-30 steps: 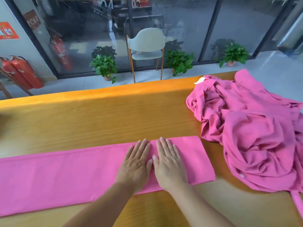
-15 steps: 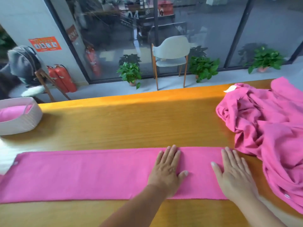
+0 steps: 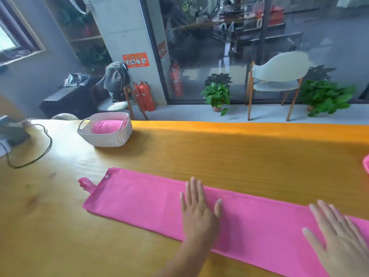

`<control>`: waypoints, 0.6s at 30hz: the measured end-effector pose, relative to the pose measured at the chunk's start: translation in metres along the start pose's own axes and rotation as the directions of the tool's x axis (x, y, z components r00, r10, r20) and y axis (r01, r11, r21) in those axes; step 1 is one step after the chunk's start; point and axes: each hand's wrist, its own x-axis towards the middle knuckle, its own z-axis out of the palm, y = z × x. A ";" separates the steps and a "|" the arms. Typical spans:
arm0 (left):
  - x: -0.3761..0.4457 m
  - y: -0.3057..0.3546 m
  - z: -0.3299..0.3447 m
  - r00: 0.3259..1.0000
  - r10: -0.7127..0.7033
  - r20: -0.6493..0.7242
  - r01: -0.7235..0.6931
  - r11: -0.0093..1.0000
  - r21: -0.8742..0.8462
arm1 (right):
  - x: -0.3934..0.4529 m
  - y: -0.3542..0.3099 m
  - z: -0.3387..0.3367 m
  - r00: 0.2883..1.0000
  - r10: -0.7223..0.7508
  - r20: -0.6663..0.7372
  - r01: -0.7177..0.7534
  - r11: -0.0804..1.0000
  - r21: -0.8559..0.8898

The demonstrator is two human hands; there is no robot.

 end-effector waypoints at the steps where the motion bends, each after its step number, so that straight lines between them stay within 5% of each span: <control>1: 0.009 -0.015 -0.007 0.985 -0.128 -0.118 0.136 0.988 0.067 | 0.003 -0.009 -0.006 0.997 -0.079 0.011 0.079 0.996 -0.051; 4: 0.030 -0.058 -0.021 0.888 -0.461 0.004 0.460 0.887 0.044 | 0.008 -0.032 -0.002 0.936 -0.338 0.098 0.348 0.931 -0.111; 7: 0.042 -0.059 -0.013 0.827 -0.558 0.070 0.554 0.830 0.071 | 0.010 -0.038 0.011 0.900 -0.411 0.145 0.429 0.893 -0.133; 18: 0.122 0.006 0.011 0.974 -0.184 0.134 0.168 0.978 0.120 | -0.024 -0.025 0.015 0.993 -0.108 0.057 0.112 0.991 -0.079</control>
